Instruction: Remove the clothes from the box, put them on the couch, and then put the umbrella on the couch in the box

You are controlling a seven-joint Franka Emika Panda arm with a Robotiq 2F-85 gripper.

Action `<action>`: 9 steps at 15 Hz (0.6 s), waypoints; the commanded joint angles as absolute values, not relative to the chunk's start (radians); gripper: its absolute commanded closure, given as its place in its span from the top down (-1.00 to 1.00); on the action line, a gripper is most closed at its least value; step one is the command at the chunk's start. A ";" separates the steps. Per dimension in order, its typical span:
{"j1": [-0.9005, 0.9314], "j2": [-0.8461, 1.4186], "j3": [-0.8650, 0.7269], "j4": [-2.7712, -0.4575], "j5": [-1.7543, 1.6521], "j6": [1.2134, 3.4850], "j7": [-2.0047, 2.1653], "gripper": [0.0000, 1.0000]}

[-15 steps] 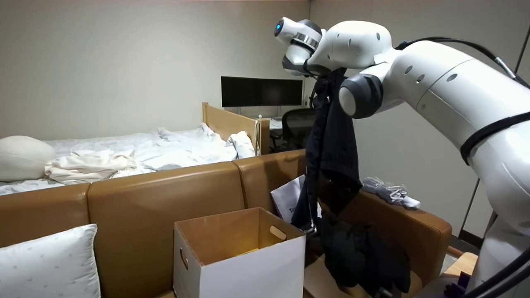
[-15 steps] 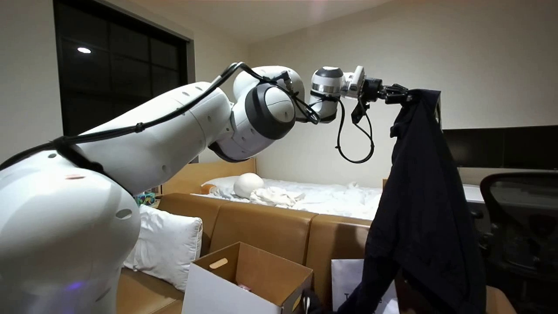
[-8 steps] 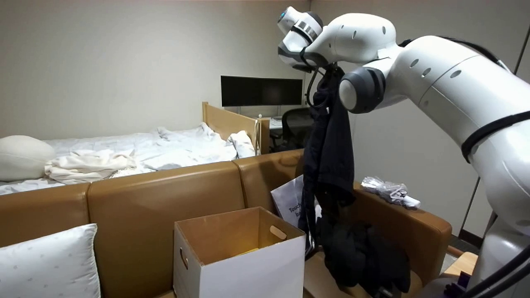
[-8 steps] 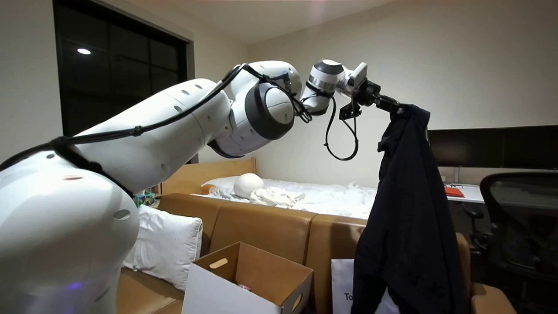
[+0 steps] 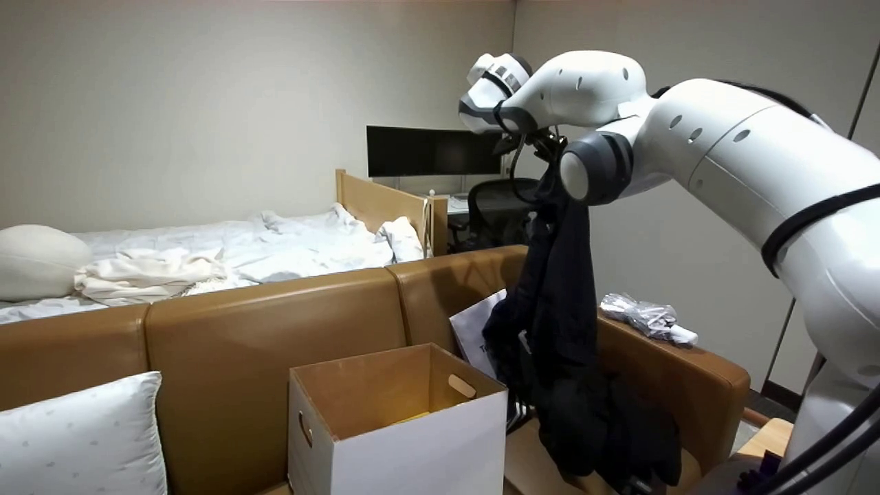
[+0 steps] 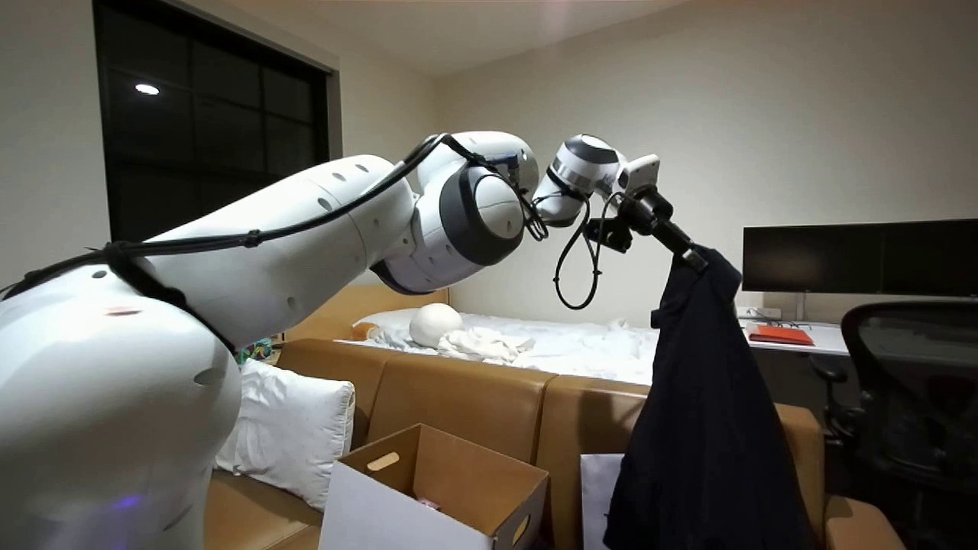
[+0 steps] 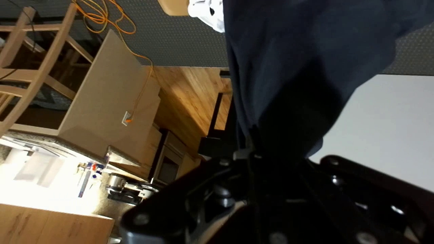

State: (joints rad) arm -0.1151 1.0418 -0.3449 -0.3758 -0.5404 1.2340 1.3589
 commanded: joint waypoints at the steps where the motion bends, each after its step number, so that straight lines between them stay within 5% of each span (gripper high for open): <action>1: -0.121 1.088 -0.370 -0.321 -0.516 1.212 1.343 -0.91; 9: -0.089 1.153 -0.363 -0.379 -0.484 1.081 1.176 -0.97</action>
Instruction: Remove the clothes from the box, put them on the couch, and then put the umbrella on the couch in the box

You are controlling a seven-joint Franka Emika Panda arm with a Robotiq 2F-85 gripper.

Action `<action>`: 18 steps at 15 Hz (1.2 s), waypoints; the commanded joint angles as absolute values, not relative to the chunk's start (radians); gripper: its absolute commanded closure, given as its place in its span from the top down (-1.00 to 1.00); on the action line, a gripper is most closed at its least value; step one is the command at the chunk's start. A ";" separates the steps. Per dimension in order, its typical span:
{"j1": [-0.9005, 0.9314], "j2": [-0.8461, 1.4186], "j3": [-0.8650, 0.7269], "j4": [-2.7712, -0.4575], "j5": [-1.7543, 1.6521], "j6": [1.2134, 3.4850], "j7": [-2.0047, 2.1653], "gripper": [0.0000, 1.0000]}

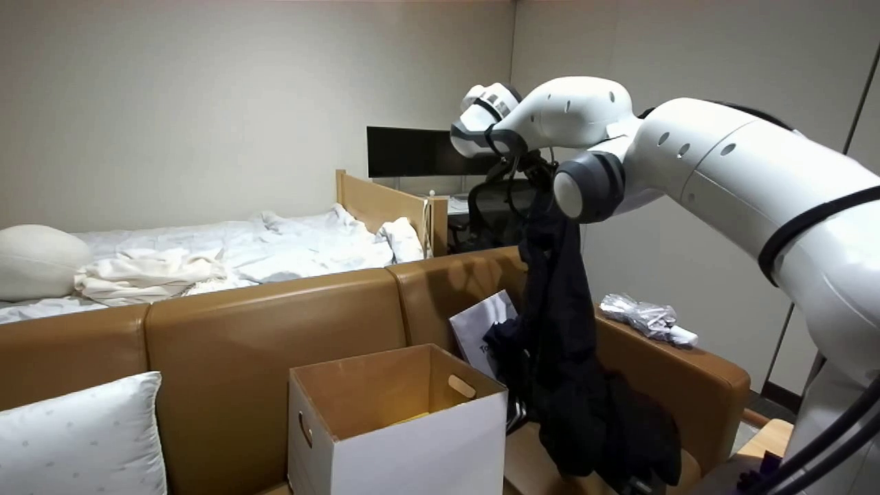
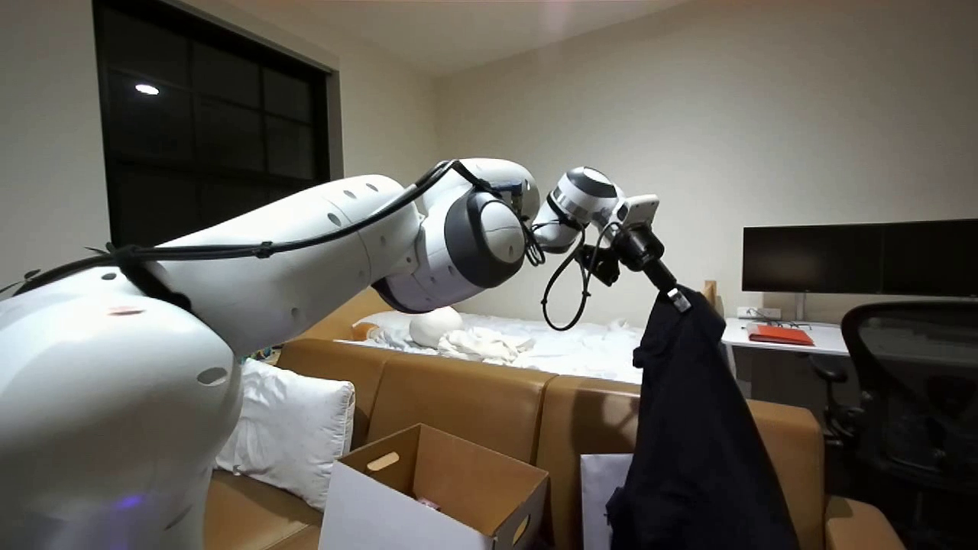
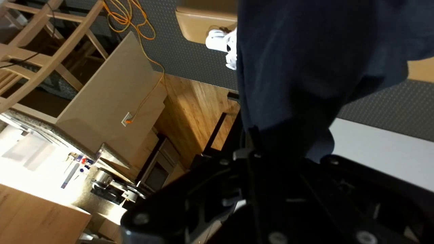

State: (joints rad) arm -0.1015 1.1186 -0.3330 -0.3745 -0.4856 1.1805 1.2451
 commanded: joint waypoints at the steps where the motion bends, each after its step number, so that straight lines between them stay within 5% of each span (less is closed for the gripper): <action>1: -0.080 1.191 -0.398 -0.365 -0.511 1.058 1.255 -0.97; 7: -0.109 1.329 -0.422 -0.362 -0.475 0.832 1.442 -0.96; 18: -0.239 1.477 -0.356 -0.325 -0.415 0.944 1.314 -0.97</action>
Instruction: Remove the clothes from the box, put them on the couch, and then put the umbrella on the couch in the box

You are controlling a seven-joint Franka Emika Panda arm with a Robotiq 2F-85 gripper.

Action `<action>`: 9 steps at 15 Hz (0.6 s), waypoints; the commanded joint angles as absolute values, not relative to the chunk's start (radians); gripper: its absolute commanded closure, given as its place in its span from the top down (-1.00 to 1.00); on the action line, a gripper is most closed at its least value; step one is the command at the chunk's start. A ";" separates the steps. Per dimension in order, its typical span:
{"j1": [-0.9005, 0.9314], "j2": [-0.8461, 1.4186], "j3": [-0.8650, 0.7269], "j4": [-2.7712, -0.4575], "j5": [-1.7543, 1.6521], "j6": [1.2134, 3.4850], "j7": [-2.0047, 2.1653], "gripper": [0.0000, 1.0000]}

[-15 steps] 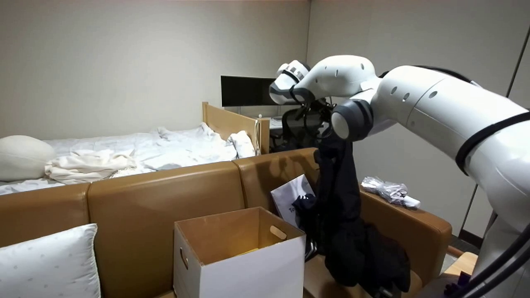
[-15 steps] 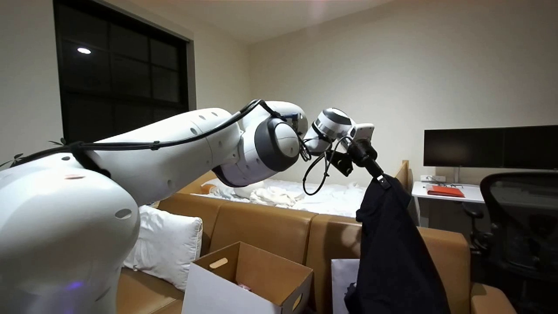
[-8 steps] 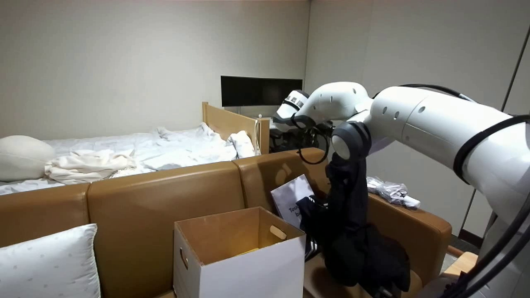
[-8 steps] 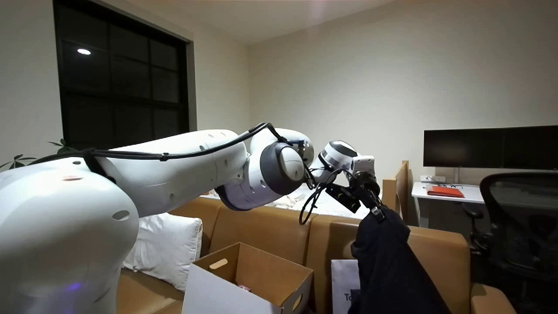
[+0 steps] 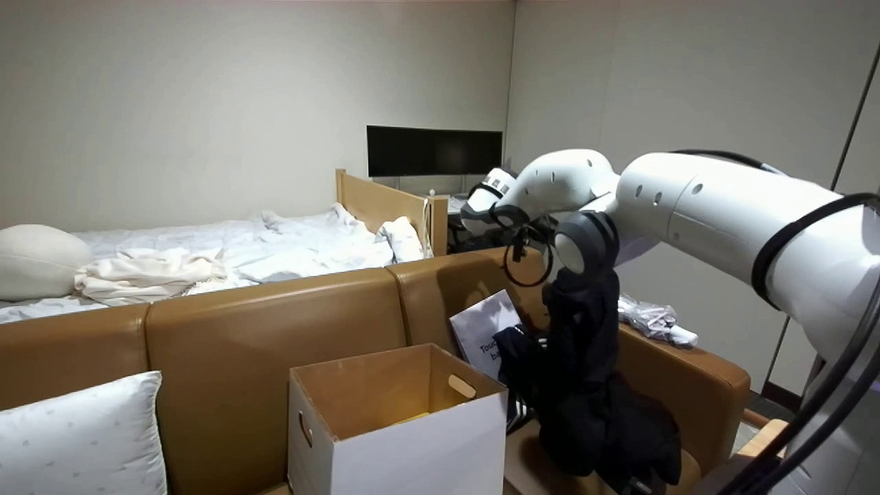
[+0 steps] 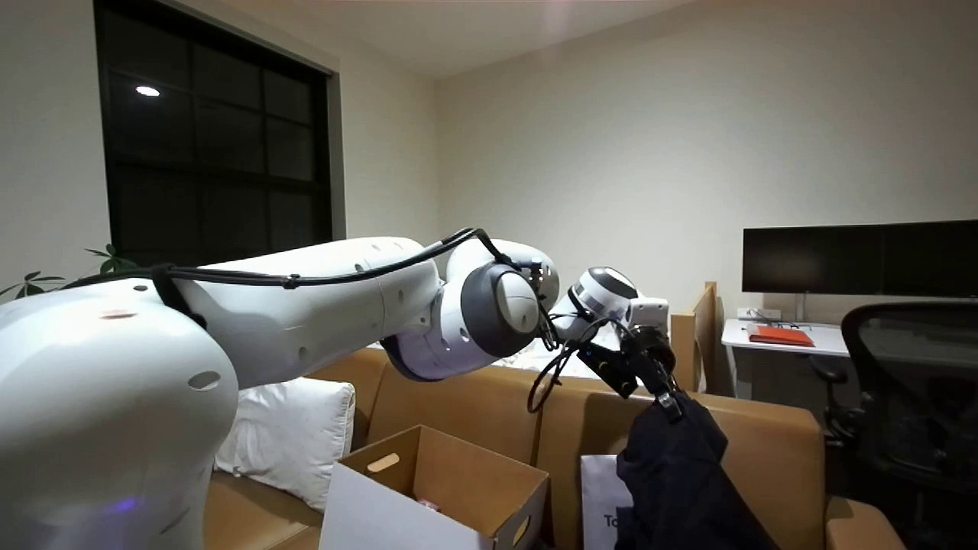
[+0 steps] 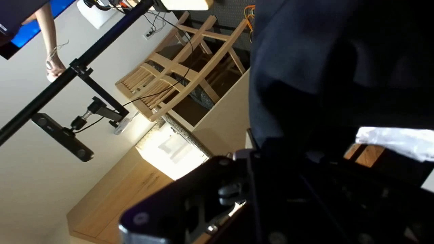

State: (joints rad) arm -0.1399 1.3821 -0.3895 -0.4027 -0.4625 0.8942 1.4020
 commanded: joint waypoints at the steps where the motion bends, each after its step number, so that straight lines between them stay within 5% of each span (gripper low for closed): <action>1: -0.275 1.501 -0.345 -0.314 -0.399 0.999 1.295 -0.97; 9: -0.382 1.511 -0.279 -0.412 -0.344 1.520 1.226 -0.98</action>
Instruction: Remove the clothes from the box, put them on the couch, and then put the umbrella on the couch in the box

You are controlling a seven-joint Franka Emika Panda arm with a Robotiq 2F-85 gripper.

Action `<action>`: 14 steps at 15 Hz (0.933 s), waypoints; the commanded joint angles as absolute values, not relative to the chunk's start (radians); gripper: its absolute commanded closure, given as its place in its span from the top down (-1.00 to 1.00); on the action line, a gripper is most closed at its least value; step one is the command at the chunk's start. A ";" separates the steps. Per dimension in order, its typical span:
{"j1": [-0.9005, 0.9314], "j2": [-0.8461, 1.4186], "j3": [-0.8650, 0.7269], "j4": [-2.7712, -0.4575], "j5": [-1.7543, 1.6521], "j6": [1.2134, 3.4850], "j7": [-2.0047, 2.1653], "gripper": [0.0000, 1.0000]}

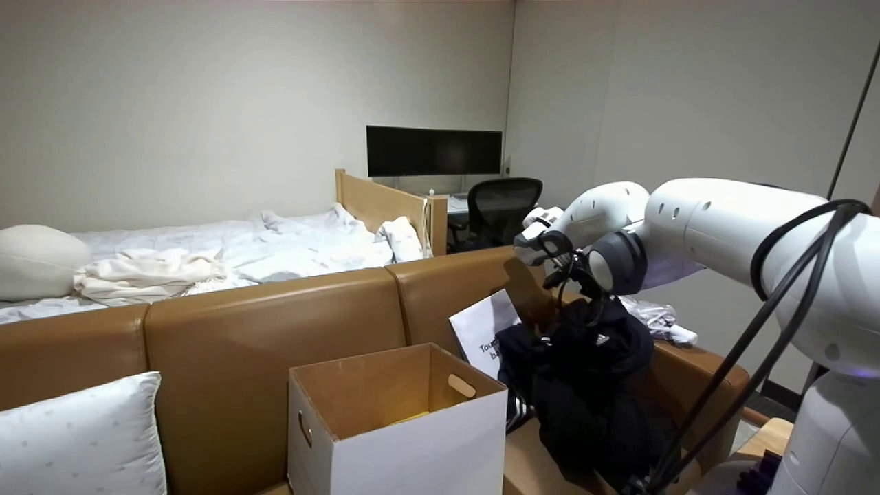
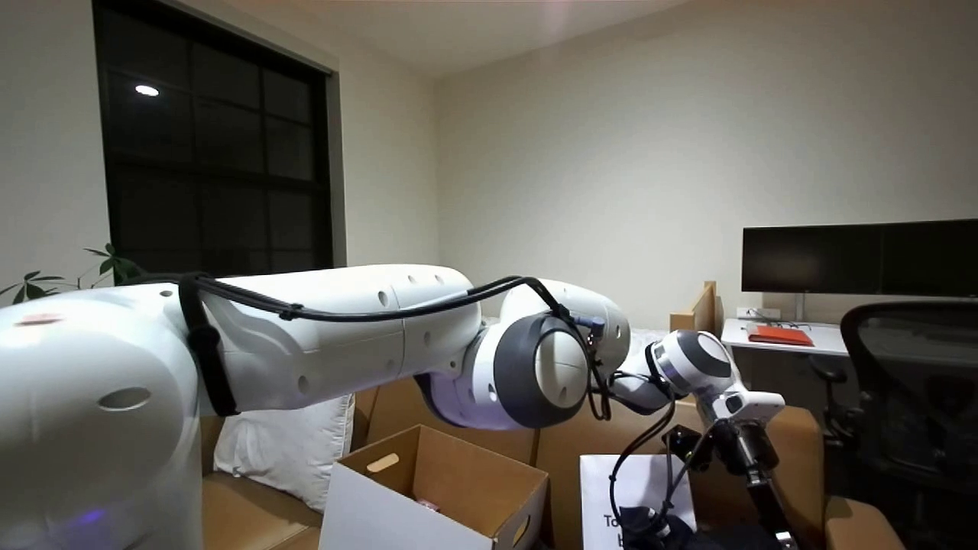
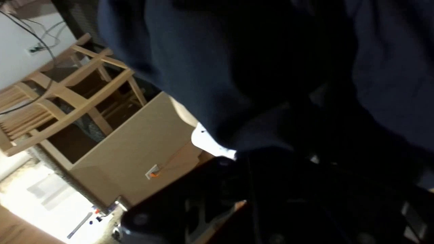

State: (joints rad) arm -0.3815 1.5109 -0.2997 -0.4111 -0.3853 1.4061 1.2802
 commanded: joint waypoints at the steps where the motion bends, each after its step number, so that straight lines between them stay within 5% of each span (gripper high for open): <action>1: -0.379 1.511 -0.271 -0.418 -0.334 1.567 1.207 -0.98; 11: -0.312 1.514 -0.153 -0.514 -0.192 1.889 0.955 -0.98; 13: -0.309 1.514 -0.146 -0.494 -0.175 1.862 0.850 -0.38; 14: -0.303 1.513 -0.149 -0.479 -0.171 1.834 0.796 -0.28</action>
